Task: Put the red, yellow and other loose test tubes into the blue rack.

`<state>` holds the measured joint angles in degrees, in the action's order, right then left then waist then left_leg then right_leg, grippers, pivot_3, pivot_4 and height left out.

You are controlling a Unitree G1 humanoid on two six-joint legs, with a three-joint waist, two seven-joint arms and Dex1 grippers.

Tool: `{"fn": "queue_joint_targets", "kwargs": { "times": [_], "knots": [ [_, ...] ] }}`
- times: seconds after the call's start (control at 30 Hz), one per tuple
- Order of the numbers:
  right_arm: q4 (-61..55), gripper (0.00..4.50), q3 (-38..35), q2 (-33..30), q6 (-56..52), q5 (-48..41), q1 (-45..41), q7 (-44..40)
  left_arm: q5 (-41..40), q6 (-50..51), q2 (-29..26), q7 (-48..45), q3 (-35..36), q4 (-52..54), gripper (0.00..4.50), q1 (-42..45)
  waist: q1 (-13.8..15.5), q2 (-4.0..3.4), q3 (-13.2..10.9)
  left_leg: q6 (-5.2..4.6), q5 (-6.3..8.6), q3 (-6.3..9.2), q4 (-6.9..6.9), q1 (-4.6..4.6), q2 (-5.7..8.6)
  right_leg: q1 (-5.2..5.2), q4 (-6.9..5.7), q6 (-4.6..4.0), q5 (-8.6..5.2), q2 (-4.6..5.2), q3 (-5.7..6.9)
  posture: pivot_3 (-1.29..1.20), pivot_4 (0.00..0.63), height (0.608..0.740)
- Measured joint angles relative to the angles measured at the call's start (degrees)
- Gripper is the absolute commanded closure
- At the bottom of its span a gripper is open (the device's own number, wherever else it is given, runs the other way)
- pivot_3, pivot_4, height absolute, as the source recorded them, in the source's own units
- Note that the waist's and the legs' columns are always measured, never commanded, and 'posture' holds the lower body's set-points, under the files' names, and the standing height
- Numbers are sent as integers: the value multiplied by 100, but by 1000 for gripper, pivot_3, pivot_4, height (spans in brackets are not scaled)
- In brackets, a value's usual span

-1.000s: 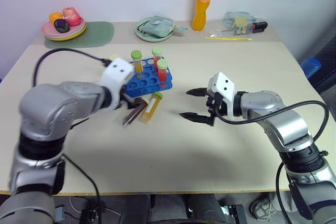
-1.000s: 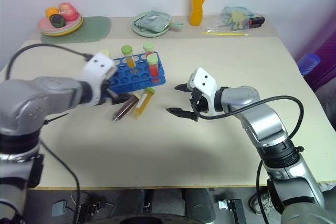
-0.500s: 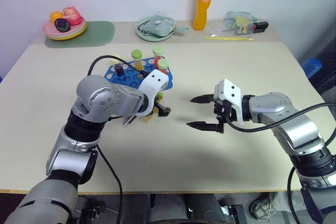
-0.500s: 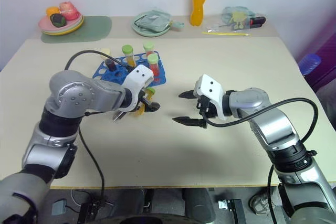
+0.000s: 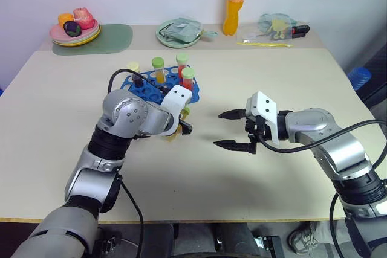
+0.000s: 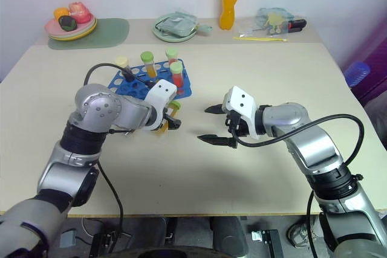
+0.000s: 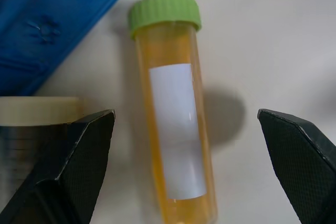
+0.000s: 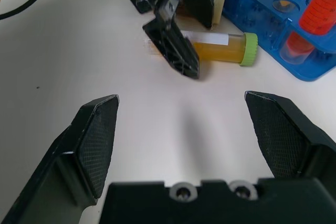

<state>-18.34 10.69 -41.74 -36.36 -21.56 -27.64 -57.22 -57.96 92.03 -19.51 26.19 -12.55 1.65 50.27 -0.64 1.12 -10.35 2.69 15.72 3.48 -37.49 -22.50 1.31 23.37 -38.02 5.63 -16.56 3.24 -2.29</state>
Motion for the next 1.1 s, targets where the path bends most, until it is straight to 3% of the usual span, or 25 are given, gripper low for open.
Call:
{"fn": "queue_joint_targets", "kwargs": {
  "times": [0.2,0.3,0.5,0.67,0.93,1.1],
  "knots": [
    [0,244,-115,114,-97,-121,0,157,121,0,98,16,0,-165,0,2,-3,0,0,1,0,0,1,0,0,0,0,0,0,-2,0,0,150,729],
    [0,190,-141,150,-119,-140,1,229,237,-1,152,-22,0,-191,851,14,-1,0,0,1,0,0,-1,0,2,-2,0,0,0,-2,0,0,150,729],
    [0,190,-157,191,-178,-184,48,343,413,-1,180,-88,1,-214,3652,38,-11,0,0,1,-1,0,-1,2,1,-1,-3,0,0,-3,0,0,150,729],
    [0,190,-157,224,-195,-188,48,394,334,0,48,-118,-4,-186,3652,38,-23,0,0,1,-1,0,0,2,0,1,-4,0,0,-2,0,0,150,729],
    [-15,190,-177,241,-201,-196,60,402,-985,0,-1341,-513,162,1189,3652,-341,-5,0,0,4,-2,-2,0,-1,0,3,-3,0,0,6,-3,0,150,729],
    [-31,190,-257,226,-205,-233,81,394,-1265,-490,-1816,-1157,1487,2488,3652,-1136,-15,0,-1,4,-2,-3,2,0,-2,4,-2,-1,-1,4,-3,0,150,729]
  ]
}}
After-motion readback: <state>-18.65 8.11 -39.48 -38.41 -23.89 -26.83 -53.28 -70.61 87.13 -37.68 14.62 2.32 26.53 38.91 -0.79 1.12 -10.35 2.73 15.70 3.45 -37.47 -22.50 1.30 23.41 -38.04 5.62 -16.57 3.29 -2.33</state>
